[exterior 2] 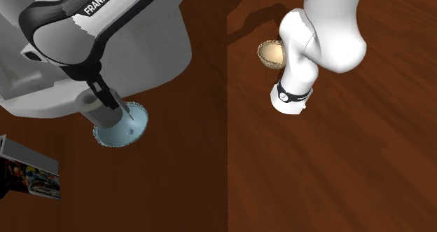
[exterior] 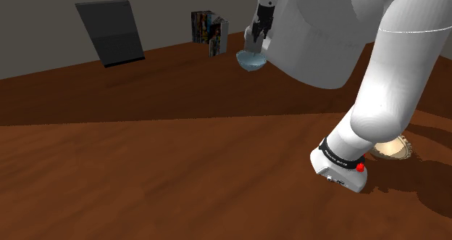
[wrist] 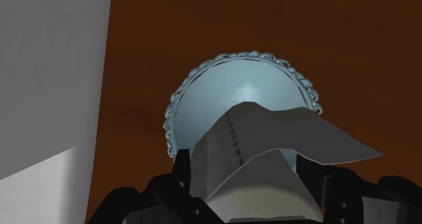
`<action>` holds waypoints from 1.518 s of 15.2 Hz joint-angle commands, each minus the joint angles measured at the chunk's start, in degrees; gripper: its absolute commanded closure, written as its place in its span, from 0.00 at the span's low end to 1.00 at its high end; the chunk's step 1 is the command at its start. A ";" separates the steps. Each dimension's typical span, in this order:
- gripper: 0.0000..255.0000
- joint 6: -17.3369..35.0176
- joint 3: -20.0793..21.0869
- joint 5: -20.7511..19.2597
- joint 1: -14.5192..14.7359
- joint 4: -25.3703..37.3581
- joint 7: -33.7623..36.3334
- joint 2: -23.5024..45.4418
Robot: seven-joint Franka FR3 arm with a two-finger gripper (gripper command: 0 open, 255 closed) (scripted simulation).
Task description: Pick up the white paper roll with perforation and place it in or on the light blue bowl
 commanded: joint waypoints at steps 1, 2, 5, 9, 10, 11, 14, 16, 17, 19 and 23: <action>1.00 1.37 0.14 0.30 -0.03 -0.87 -0.17 0.46; 1.00 2.02 0.22 0.49 -0.08 -1.24 -0.28 0.78; 1.00 4.06 0.49 1.12 -0.26 -2.30 -0.67 1.86; 1.00 4.06 0.50 1.12 -0.26 -2.30 -0.66 1.86; 1.00 4.06 0.50 1.12 -0.26 -2.30 -0.66 1.86; 1.00 4.06 0.50 1.12 -0.26 -2.30 -0.66 1.86; 0.00 4.07 0.50 1.12 -0.26 -2.31 -0.66 1.86; 0.00 4.07 0.50 1.12 -0.26 -2.32 -0.66 1.85; 0.00 4.07 0.50 1.12 -0.26 -2.32 -0.66 1.85; 0.00 2.44 0.28 0.63 -0.12 -1.43 -0.35 1.04; 0.00 -2.20 -0.20 -0.53 0.17 1.46 0.40 -0.92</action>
